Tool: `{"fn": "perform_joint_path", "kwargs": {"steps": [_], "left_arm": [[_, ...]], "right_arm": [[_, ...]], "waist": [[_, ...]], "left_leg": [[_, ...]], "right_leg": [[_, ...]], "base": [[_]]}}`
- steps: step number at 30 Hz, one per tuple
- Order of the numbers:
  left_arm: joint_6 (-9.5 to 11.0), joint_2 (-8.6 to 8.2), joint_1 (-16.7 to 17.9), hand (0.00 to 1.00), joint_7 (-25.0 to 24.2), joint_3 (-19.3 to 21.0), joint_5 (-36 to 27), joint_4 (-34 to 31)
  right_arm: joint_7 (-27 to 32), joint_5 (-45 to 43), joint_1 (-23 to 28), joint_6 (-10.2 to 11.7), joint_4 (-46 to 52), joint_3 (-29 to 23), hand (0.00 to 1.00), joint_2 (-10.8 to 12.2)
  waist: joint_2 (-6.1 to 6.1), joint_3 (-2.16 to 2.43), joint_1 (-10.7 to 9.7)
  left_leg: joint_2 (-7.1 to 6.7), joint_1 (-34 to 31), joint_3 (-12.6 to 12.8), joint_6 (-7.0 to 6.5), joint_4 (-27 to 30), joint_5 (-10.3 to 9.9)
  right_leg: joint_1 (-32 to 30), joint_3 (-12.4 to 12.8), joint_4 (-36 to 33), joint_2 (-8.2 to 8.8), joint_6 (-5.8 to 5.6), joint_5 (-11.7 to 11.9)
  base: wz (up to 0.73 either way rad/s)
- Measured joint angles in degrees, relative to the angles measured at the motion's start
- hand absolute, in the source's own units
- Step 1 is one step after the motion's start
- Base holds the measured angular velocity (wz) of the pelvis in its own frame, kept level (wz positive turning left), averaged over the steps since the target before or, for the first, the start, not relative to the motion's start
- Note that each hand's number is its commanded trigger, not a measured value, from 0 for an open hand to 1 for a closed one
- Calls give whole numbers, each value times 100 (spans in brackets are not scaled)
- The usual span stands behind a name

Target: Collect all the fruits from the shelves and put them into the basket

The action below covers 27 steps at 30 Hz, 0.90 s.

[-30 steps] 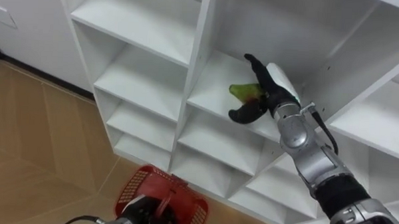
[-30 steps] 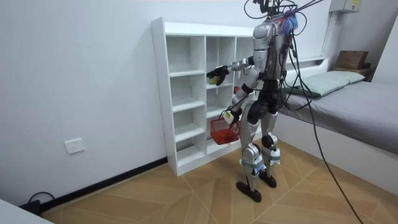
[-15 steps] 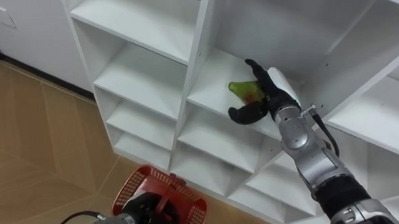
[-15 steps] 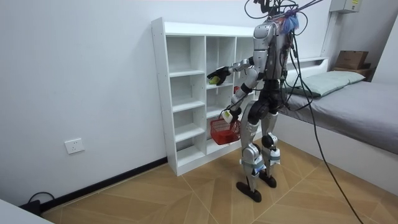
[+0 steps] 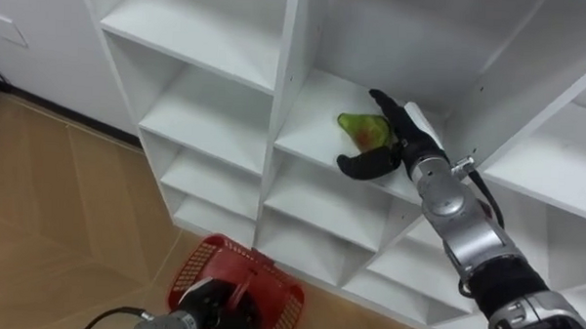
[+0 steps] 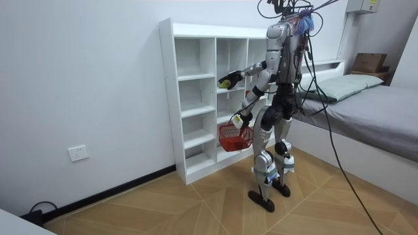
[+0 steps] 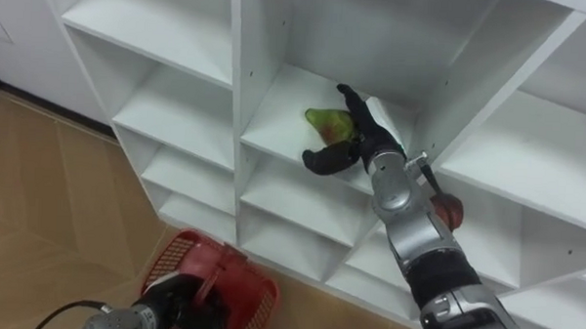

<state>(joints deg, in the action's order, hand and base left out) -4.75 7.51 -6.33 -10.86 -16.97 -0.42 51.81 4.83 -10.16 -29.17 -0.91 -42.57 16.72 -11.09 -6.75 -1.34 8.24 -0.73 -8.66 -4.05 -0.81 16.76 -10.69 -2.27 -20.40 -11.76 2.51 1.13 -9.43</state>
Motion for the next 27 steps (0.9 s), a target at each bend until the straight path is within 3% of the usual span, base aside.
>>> {"fn": "perform_joint_path", "kwargs": {"steps": [17,18,19,20,22,27], "left_arm": [[0,-9,-37,100,1,1,2,221],[0,-11,-37,100,1,1,2,221],[0,-11,-37,100,1,1,2,221],[0,-11,-37,100,1,1,2,221],[0,-11,-37,100,1,1,2,221],[0,-12,-37,100,2,-2,2,226]], "right_arm": [[-12,307,0,154,-170,-1,0,-2],[-12,308,0,163,-175,-1,17,-2],[-12,308,0,166,-175,-1,46,-2],[-12,308,0,173,-179,-1,55,-2],[-3,308,0,209,-185,-1,100,-2],[134,308,-38,235,-202,-58,100,-138]], "waist": [[19,-7,-7],[22,-9,-7],[23,-10,-7],[25,-11,-7],[30,-14,-7],[34,-17,-4]], "left_leg": [[6,26,16,-5,-12,3],[6,26,16,-5,-12,3],[6,26,16,-5,-12,3],[6,26,16,-5,-12,3],[6,26,16,-5,-14,3],[5,34,17,-5,-17,3]], "right_leg": [[7,31,0,28,-1,0],[7,31,0,28,-1,0],[7,31,0,28,-1,0],[7,31,0,28,-1,0],[7,31,0,28,-1,0],[13,31,0,27,-1,0]], "base": [[0],[0],[0],[0],[0],[0]]}}
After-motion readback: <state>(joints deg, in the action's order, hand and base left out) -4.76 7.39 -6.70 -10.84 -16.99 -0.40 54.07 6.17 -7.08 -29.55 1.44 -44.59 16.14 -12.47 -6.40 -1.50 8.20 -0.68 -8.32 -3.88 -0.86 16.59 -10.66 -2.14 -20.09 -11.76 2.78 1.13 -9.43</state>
